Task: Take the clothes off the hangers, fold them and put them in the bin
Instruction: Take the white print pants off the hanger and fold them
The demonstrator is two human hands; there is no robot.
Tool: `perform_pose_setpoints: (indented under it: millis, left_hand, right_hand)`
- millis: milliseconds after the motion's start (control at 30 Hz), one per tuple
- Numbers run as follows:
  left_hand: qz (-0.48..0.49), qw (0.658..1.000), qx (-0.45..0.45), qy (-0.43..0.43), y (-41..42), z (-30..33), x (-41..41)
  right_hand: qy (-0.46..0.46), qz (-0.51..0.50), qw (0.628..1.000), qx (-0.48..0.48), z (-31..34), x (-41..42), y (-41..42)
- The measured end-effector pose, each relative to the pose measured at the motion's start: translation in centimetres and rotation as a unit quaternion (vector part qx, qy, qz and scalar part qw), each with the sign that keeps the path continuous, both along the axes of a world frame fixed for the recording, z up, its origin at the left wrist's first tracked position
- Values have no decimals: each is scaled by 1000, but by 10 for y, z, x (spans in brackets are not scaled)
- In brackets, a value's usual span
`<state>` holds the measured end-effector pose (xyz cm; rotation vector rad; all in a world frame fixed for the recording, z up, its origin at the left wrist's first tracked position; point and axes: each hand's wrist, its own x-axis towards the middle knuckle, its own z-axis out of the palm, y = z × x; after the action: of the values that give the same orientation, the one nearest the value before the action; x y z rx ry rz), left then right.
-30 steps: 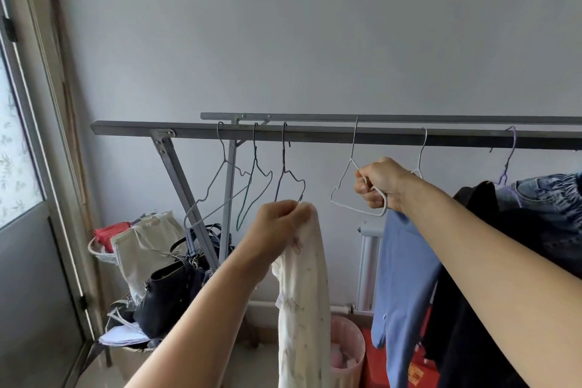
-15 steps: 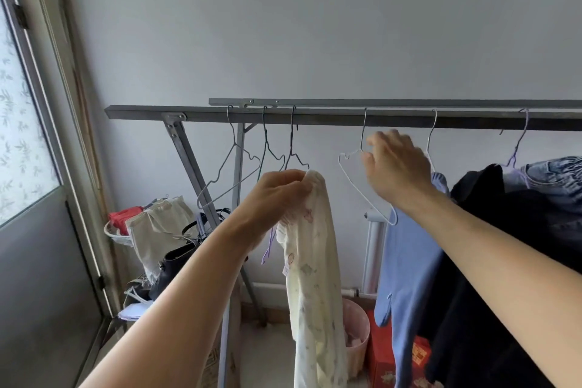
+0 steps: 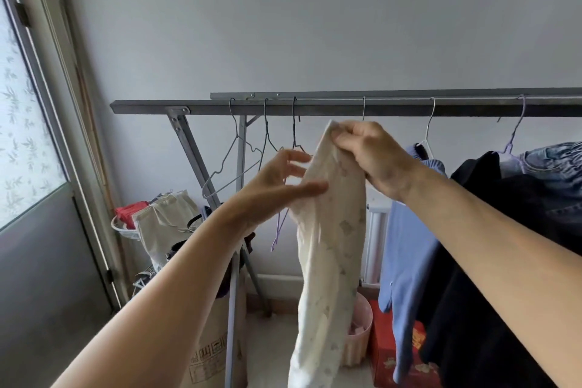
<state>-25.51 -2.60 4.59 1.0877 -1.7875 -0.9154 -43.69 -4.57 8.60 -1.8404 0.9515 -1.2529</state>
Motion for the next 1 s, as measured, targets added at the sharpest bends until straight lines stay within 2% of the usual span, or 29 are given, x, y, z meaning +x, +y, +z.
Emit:
perform_pose_setpoints:
  millis: [67,133,300,467,567,767,867,1000]
  left_hand:
    - [-51,998,14,-41,5,-8,8]
    - [-54,997,2,-62,9,-5,14]
    - [88,980,-90,-151,8,20,13]
    - [163,959,-127,-192,7,29,4]
    - [145,964,-121,-188,7,31,2]
    - [68,989,-110,-72,13,35,8]
    - [48,989,-105,-96,14,41,11]
    - [6,984,-65,-168,15,44,26]
  right_hand:
    - [-42,9,999,15,8,-11,5]
    - [-45,7,999,20,8,-22,8]
    - [-26,-14,999,33,-11,-34,11]
    - [-6,-7,1000,15,-14,-35,18]
    - [13,-9,999,-34,-15,-34,20]
    - [66,33,993,-93,-14,-37,23]
    - [112,35,987,-106,-10,-36,24]
    - [27,74,996,-30,-1,-43,18]
